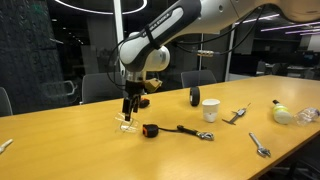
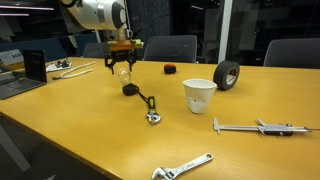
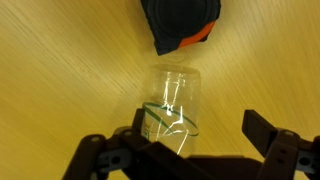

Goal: Pick up the white cup, put the clear cup inside the white cup

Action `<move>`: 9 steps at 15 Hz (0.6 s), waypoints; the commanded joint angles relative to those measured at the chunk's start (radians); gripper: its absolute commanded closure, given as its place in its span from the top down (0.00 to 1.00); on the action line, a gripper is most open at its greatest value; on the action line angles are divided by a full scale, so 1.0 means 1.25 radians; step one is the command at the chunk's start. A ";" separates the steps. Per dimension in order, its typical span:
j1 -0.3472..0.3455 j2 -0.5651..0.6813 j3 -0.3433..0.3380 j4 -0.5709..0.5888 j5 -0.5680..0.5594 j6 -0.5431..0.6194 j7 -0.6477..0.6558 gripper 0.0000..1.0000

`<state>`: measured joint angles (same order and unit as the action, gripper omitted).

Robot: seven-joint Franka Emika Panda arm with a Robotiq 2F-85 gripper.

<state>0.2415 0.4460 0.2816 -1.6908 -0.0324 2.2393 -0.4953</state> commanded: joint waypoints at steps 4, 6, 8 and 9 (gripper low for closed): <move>0.001 0.071 0.014 0.092 0.008 -0.036 0.001 1.00; 0.002 0.085 0.014 0.105 0.007 -0.042 -0.001 1.00; 0.003 0.098 0.012 0.116 0.003 -0.045 0.000 1.00; 0.003 0.104 0.012 0.122 0.003 -0.048 -0.002 1.00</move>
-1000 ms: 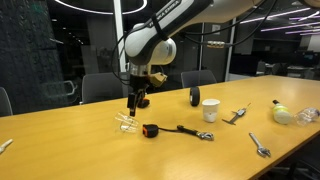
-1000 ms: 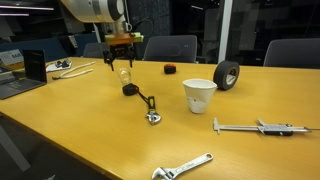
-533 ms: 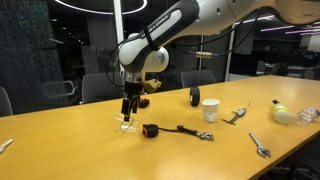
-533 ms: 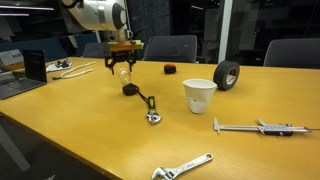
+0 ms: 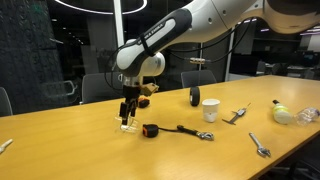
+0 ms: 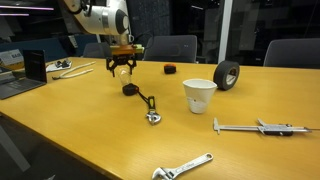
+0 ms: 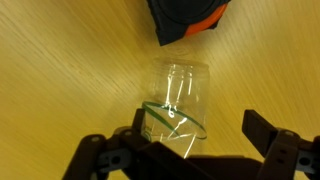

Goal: Pick up the white cup, put the clear cup inside the white cup

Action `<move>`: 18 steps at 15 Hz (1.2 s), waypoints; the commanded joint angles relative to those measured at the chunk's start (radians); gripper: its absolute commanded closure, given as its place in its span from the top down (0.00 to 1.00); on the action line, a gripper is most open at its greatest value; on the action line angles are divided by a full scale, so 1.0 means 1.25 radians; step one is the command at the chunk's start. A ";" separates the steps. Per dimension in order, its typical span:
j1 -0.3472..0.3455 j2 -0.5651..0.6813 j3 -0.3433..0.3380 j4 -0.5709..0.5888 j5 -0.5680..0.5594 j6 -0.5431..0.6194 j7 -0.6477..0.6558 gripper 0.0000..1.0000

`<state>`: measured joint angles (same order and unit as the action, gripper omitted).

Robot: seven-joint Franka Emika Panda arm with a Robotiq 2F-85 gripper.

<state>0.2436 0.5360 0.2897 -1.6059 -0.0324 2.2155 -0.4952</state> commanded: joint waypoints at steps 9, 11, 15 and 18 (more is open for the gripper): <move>-0.001 0.074 0.006 0.102 0.006 -0.058 -0.003 0.74; -0.001 0.080 0.006 0.108 0.006 -0.059 -0.004 0.58; -0.005 0.086 0.007 0.123 0.012 -0.067 -0.005 0.31; -0.015 0.081 0.003 0.127 0.021 -0.082 0.003 0.17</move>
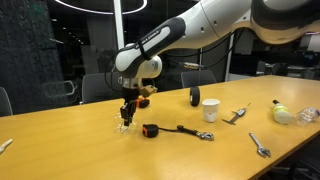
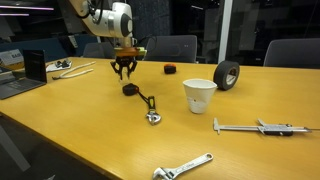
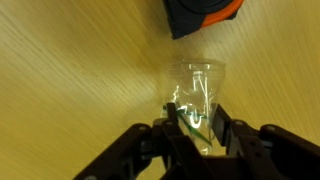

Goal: Pick up the white cup, put the clear cup inside the white cup

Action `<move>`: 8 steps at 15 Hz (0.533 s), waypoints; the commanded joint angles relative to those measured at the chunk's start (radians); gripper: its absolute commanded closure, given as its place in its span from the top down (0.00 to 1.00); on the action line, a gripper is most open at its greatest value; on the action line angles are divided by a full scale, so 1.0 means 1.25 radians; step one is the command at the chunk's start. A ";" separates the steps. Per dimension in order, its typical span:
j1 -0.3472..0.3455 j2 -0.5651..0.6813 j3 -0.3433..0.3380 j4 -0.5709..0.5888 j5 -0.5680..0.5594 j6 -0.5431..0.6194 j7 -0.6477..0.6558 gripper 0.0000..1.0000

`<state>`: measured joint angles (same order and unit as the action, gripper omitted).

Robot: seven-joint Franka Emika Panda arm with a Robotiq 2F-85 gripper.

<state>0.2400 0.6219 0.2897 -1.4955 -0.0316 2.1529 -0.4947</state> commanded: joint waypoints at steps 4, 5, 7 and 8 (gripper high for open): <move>-0.058 -0.032 -0.002 0.011 0.056 -0.028 0.009 0.17; -0.074 -0.047 -0.001 0.000 0.071 -0.027 0.008 0.16; -0.106 -0.088 -0.004 -0.026 0.101 -0.018 0.009 0.17; -0.122 -0.113 -0.008 -0.044 0.115 -0.010 0.010 0.17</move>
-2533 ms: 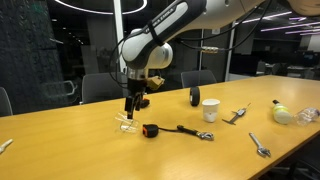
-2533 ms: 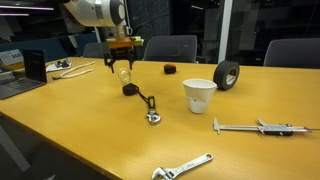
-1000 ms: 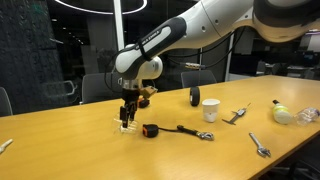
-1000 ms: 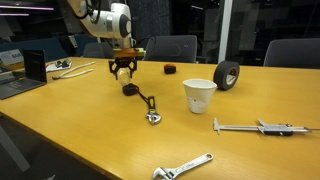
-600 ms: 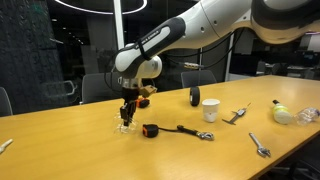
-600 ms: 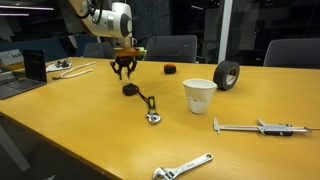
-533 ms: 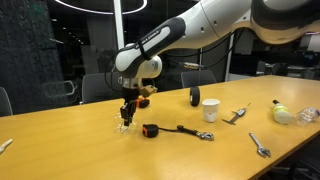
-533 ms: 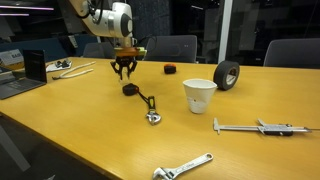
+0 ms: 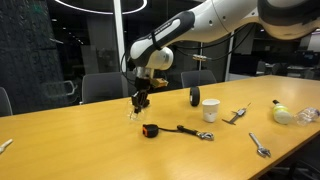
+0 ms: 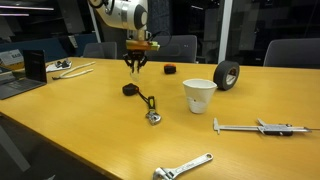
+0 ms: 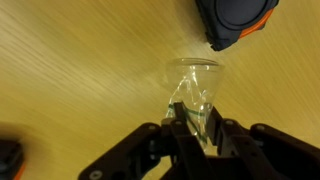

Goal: Pick up the white cup, put the clear cup inside the white cup

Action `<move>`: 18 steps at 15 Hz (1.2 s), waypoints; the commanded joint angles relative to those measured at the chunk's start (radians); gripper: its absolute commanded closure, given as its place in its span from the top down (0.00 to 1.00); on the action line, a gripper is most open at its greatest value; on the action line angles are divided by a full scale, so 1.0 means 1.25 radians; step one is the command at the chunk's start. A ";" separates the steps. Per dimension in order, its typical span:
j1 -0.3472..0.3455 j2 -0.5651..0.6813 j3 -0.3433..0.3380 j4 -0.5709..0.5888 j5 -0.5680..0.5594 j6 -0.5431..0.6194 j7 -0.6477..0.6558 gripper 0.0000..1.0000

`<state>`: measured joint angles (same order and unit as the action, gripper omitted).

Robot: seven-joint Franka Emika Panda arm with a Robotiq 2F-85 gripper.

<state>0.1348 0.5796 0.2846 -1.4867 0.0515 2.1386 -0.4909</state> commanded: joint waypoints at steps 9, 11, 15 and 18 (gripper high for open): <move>-0.181 -0.396 -0.101 -0.330 0.248 0.134 0.015 0.17; -0.181 -0.441 -0.145 -0.384 0.250 0.150 0.054 0.17; -0.163 -0.497 -0.198 -0.480 0.203 0.244 0.188 0.14; -0.162 -0.524 -0.215 -0.536 0.162 0.311 0.234 0.16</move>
<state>-0.0914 -0.0089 0.0435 -2.0637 0.2994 2.4400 -0.2568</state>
